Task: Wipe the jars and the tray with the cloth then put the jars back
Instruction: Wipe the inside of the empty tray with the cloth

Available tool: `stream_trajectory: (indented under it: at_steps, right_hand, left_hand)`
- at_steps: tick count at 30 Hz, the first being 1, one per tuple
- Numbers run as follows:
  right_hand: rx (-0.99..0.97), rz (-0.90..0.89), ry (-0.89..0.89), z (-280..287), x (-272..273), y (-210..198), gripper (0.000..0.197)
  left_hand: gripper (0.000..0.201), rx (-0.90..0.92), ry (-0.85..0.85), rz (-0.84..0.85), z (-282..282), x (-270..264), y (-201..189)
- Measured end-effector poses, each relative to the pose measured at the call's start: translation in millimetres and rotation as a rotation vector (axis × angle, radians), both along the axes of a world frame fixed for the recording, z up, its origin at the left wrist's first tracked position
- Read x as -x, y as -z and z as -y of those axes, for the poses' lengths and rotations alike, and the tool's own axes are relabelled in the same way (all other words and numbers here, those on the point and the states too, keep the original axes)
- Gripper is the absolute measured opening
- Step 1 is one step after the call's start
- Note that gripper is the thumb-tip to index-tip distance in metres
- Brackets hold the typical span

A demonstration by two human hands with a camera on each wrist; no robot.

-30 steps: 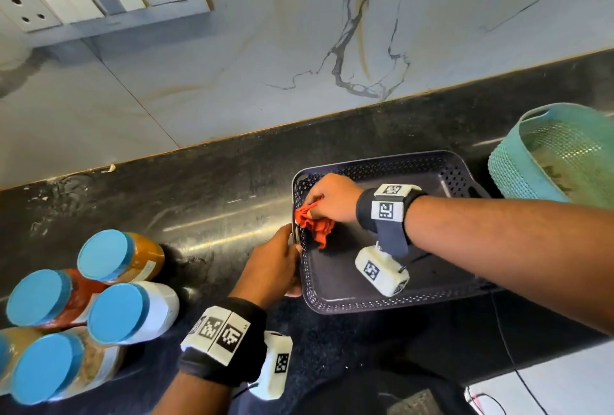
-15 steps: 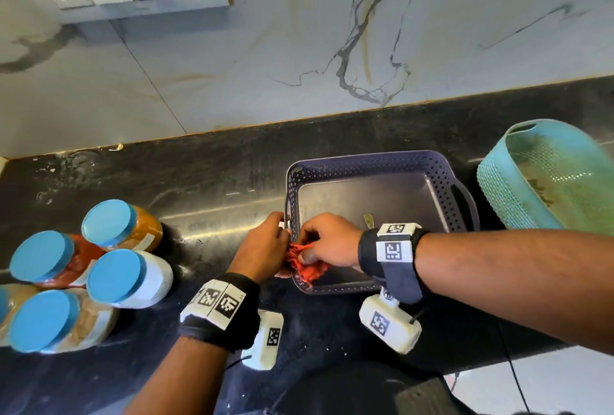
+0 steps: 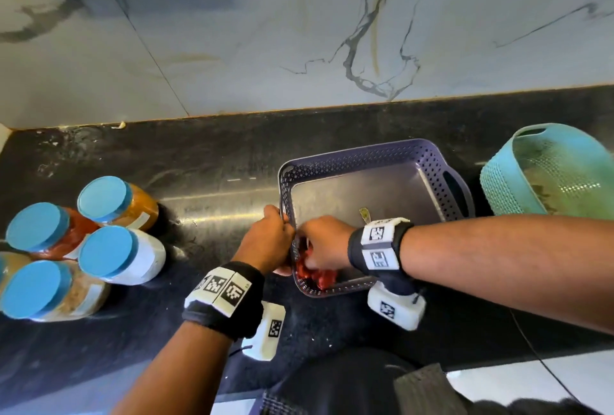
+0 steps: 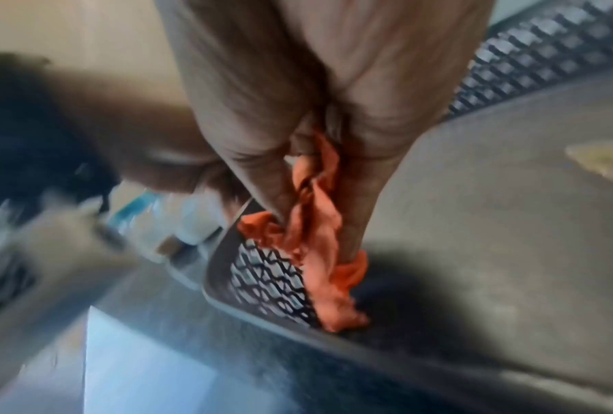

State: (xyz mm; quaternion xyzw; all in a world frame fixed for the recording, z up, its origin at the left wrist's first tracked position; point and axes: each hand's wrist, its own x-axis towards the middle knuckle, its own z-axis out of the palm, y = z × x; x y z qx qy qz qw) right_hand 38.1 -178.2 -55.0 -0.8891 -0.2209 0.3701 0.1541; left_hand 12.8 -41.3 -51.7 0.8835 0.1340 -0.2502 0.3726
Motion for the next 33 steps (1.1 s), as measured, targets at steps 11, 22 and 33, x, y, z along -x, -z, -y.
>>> stream_trajectory:
  at_steps: [11, 22, 33]
  right_hand:
    - [0.135, -0.174, -0.553, 34.8, -5.7, -2.4, 0.027]
    - [0.082, -0.244, -0.135, 49.0, -3.5, 3.9, 0.017]
    - [0.215, -0.059, -0.384, 78.2, -11.6, -8.3, 0.034]
  left_hand:
    - [0.007, -0.105, 0.089, -0.030, 2.2, -1.1, 4.3]
    - [0.015, 0.064, -0.068, -0.131, 7.0, -3.7, -3.3]
    - [0.017, -0.001, -0.093, -0.148, 0.4, -9.5, 0.8]
